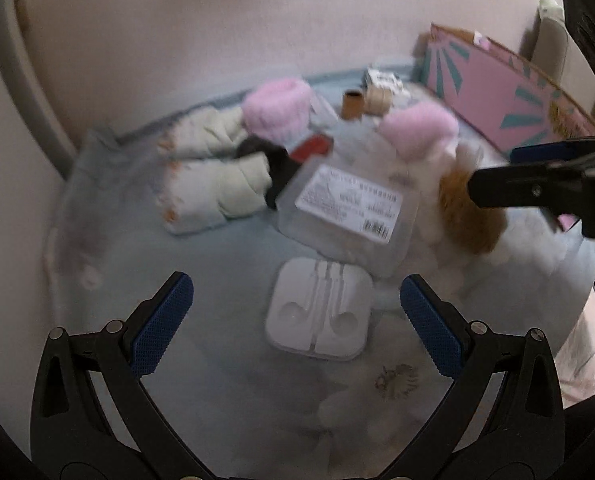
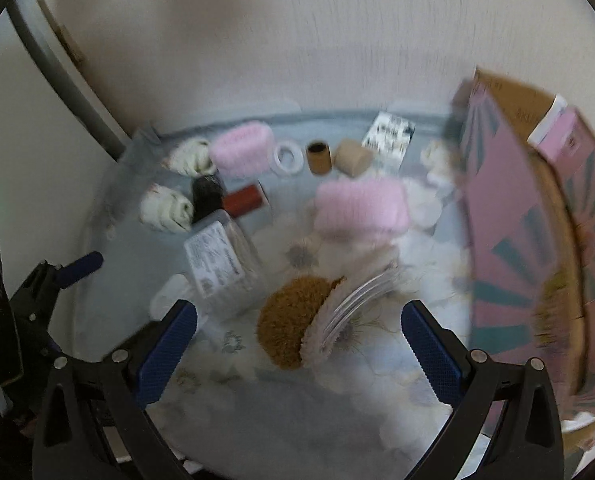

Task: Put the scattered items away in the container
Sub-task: 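Grasp the white earphone case with left tool while right tool grasps the brown sponge brush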

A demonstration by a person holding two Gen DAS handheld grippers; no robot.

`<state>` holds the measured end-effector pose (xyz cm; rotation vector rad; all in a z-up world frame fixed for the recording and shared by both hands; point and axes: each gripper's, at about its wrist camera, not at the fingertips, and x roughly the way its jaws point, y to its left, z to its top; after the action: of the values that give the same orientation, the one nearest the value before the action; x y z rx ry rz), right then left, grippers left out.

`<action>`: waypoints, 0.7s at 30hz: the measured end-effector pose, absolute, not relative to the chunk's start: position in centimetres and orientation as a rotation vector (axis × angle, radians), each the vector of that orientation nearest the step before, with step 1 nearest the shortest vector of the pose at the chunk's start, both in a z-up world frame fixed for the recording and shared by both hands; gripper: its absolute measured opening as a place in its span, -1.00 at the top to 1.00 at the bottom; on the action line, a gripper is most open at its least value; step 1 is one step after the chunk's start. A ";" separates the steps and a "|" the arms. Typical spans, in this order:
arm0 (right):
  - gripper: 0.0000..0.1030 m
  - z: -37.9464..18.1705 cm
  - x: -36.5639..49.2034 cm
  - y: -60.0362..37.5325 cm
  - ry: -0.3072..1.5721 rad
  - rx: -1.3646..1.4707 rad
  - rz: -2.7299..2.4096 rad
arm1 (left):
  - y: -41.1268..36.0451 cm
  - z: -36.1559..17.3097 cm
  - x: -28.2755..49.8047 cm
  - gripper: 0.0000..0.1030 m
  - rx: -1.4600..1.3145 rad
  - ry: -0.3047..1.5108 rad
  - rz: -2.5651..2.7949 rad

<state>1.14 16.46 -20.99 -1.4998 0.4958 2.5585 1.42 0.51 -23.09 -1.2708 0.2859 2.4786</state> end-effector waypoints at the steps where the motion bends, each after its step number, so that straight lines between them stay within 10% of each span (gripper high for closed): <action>1: -0.90 -21.7 1.0 16.6 0.515 -1.502 2.554 | 0.5 -23.7 1.3 -1.00 -1.277 0.286 2.465; 10: -0.79 -24.6 0.9 17.5 0.547 -1.510 2.467 | 0.8 -25.3 2.1 -0.76 -1.276 0.327 2.402; 14: -0.75 -25.1 1.0 17.9 0.583 -1.500 2.451 | 0.8 -25.1 2.0 -0.33 -1.250 0.311 2.376; 21: -0.11 -25.1 0.2 16.9 0.585 -1.534 2.496 | 0.6 -24.8 1.7 -0.18 -1.264 0.288 2.381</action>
<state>0.20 16.90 -25.14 -1.5340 0.5847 2.4959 1.67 0.61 -24.82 -1.2643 0.2884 2.3812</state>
